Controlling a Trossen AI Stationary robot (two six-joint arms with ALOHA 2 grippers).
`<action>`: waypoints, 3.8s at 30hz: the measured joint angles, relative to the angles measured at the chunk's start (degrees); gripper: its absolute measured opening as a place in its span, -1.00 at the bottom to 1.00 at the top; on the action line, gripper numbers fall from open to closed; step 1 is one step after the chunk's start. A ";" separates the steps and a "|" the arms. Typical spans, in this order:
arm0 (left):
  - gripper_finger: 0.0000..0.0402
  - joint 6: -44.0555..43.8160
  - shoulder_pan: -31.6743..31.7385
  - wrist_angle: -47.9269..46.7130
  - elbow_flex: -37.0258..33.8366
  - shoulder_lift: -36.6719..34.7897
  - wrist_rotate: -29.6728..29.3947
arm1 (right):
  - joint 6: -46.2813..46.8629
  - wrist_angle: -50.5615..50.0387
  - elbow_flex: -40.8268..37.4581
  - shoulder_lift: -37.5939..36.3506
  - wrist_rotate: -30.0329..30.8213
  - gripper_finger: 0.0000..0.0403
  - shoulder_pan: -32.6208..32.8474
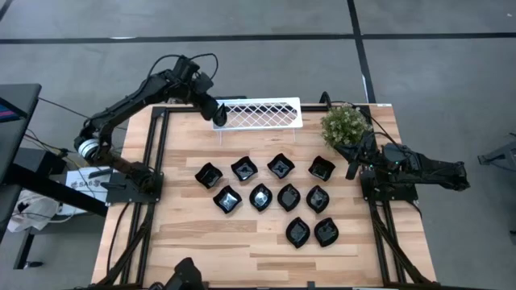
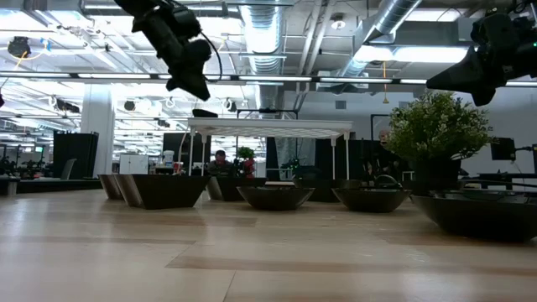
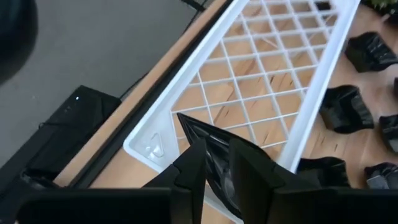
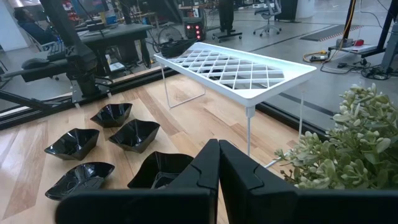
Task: Pick & Place Mini shaped plates
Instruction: Stack the black drop-shaped plate on top of the black drop-shaped plates on the shelf, then put the black distorted square plate on the shelf
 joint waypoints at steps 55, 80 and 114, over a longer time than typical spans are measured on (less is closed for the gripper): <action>-0.61 -39.27 -23.31 7.85 -29.83 -27.63 -8.74 | -0.44 0.00 0.00 0.02 0.00 -0.99 -0.02; -0.07 -43.70 -28.36 8.24 -46.36 -27.12 -16.54 | -0.44 -0.44 0.00 0.01 0.00 -0.99 -0.02; -0.96 -39.09 -28.36 10.60 -46.23 -14.23 -11.30 | -0.44 -0.42 0.00 0.01 0.00 -0.99 -0.02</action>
